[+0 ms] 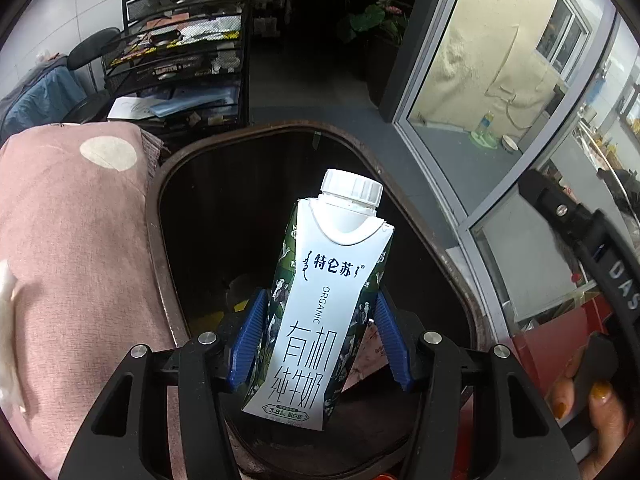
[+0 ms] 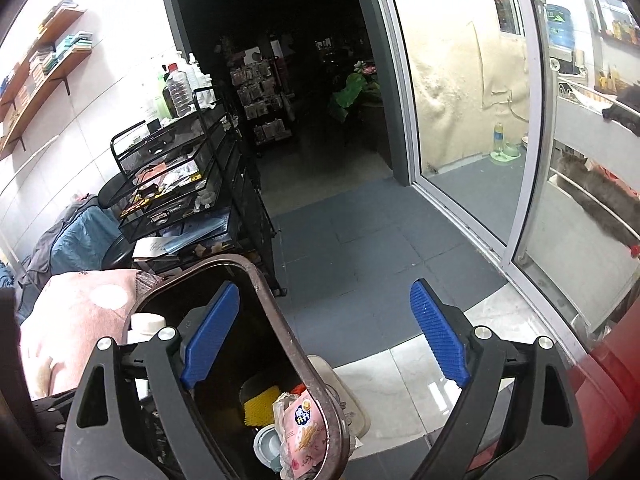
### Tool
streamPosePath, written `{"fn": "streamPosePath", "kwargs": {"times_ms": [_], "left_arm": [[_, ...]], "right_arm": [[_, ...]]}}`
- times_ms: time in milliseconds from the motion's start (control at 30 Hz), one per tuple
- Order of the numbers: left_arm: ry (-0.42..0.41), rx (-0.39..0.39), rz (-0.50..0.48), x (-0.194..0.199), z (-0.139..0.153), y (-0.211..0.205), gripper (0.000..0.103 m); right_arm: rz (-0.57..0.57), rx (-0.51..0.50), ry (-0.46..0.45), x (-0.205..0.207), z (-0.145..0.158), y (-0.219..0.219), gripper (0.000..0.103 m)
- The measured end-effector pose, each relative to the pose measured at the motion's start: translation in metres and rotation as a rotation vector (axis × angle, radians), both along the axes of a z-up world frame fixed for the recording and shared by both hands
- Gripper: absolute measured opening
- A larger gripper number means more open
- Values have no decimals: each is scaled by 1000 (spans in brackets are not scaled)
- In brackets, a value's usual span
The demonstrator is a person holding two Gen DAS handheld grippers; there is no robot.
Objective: Collect trash
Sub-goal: 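Lower the milk carton into the bin and open the left tool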
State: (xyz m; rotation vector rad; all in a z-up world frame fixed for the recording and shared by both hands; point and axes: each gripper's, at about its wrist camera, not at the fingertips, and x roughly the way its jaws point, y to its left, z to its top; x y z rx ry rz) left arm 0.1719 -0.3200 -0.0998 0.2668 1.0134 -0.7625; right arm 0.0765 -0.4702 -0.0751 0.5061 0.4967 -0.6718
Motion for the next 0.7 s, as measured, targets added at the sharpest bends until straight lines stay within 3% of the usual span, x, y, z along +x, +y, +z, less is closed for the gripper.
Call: {"fn": "streamPosePath", "kwargs": {"times_ms": [133, 233, 333, 600, 700], "left_arm": [[-5, 23, -3, 3, -3, -2, 57], [6, 28, -13, 3, -5, -2, 74], [-5, 45, -17, 2, -5, -2, 79], [-59, -6, 9, -9, 23, 19, 80], [-114, -26, 32, -18, 40, 35, 80]], "right_arm": [[3, -3, -5, -1, 2, 2, 87], [4, -5, -11, 0, 3, 5, 88], [6, -7, -16, -1, 5, 6, 91], [7, -12, -40, -3, 9, 9, 93], [38, -21, -53, -3, 12, 15, 93]]}}
